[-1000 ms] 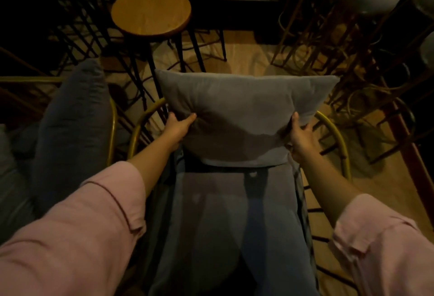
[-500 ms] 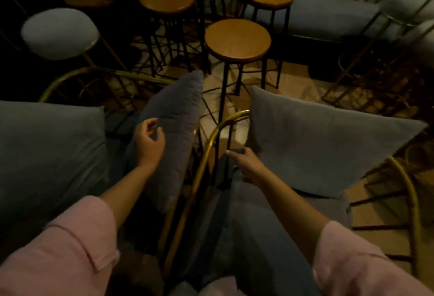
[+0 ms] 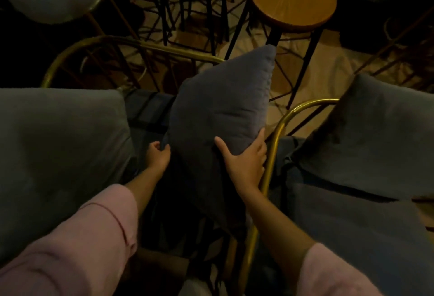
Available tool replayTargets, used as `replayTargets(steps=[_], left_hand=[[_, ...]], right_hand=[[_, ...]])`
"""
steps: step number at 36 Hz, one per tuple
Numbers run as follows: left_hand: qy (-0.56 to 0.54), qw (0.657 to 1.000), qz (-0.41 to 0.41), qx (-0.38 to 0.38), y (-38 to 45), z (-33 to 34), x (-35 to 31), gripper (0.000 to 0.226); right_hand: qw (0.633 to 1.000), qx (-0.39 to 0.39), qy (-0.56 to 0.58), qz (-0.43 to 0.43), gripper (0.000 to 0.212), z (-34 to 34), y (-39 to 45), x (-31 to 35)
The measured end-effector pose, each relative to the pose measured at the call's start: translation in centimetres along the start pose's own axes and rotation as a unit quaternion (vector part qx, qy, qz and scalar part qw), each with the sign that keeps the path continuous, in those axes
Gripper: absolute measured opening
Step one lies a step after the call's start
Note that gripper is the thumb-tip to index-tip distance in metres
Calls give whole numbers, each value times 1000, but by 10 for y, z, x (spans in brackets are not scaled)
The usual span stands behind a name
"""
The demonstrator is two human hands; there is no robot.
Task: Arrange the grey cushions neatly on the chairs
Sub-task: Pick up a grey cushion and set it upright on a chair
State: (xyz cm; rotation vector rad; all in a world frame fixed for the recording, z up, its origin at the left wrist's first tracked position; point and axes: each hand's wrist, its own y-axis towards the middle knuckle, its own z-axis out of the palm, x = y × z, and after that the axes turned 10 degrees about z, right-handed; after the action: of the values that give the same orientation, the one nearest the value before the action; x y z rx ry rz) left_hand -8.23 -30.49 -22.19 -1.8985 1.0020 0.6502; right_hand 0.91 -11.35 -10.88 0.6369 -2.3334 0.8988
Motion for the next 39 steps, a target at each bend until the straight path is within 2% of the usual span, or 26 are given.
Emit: replayTargets(steps=[7, 12, 16, 22, 23, 26, 28, 29, 31, 34, 38, 39], left_hand=[[-33, 991, -80, 103, 73, 14, 14, 59], [-163, 964, -105, 181, 82, 31, 10, 52], [-229, 952, -104, 177, 76, 35, 5, 44], [-186, 964, -89, 167, 65, 18, -5, 41], [-192, 963, -88, 168, 62, 5, -5, 49], [-197, 964, -85, 155, 102, -31, 41, 100], [-195, 967, -67, 149, 128, -50, 73, 106], [-179, 969, -67, 153, 118, -61, 68, 106], [-149, 973, -66, 161, 62, -78, 18, 106], [-116, 975, -10, 187, -10, -90, -30, 85], [-182, 962, 34, 199, -88, -89, -42, 59], [-185, 962, 44, 196, -102, -87, -41, 61]], right_hand=[[998, -59, -5, -22, 121, 11, 15, -11], [997, -65, 11, -37, 115, 12, 22, -17], [996, -71, 28, -45, 113, 12, 25, -19], [993, -25, 99, -55, 111, -2, 29, -26], [992, -11, 112, -54, 110, -7, 29, -28], [989, 30, 134, -48, 105, -26, 27, -34], [987, 53, 146, -48, 101, -41, 22, -39], [985, 63, 155, -52, 97, -49, 19, -41], [980, 80, 170, -63, 88, -63, 12, -49], [974, 99, 188, -73, 81, -87, -3, -67], [966, 105, 215, -95, 76, -136, -27, -105], [965, 103, 220, -100, 73, -151, -32, -116]])
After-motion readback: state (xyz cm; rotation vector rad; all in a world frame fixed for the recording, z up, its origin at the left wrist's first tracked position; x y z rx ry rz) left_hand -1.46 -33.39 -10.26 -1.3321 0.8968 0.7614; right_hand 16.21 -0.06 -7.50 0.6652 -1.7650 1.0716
